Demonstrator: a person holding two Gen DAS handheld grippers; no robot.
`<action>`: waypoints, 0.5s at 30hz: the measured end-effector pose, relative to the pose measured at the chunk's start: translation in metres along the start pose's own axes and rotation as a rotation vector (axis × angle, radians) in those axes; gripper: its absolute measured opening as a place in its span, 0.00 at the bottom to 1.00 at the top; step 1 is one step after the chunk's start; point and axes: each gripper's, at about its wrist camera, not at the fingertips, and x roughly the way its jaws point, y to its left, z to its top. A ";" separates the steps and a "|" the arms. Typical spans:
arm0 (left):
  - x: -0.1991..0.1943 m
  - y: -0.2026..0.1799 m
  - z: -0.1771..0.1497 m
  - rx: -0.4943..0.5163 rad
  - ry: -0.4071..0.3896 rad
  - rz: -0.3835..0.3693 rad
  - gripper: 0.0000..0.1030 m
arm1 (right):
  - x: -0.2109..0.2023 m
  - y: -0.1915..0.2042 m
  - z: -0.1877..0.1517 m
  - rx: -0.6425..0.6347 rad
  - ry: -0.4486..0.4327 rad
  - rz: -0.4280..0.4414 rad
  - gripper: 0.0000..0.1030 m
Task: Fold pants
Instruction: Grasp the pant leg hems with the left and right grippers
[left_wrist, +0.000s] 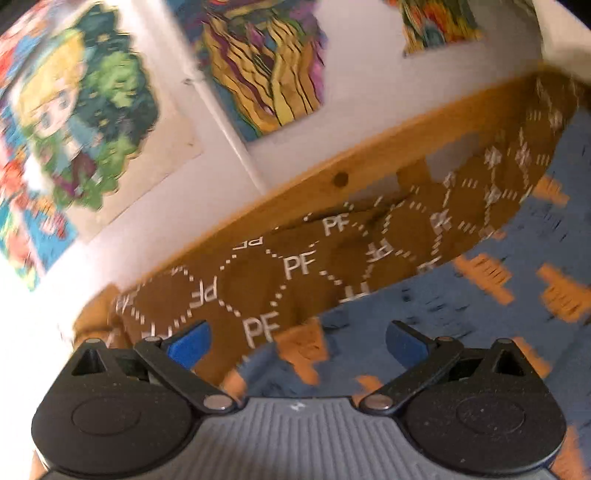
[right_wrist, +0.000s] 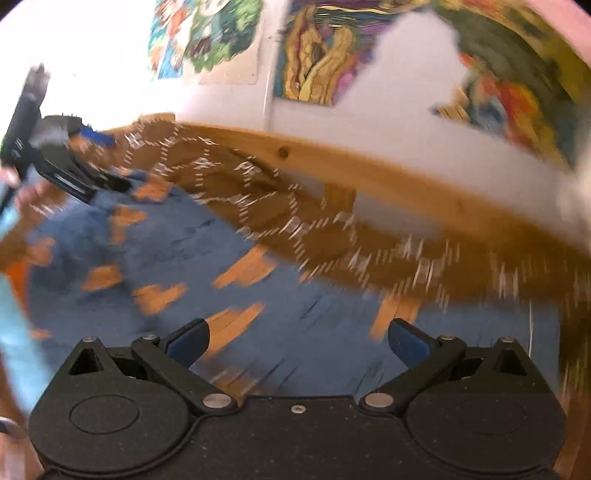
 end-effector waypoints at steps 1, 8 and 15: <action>0.011 0.005 0.001 0.021 0.011 0.000 1.00 | 0.020 -0.009 0.010 -0.011 0.012 0.024 0.99; 0.063 0.019 -0.002 0.137 0.085 -0.125 0.98 | 0.133 -0.031 0.040 -0.188 0.200 0.200 0.86; 0.086 0.015 -0.006 0.176 0.175 -0.113 0.63 | 0.165 -0.040 0.042 -0.215 0.321 0.289 0.71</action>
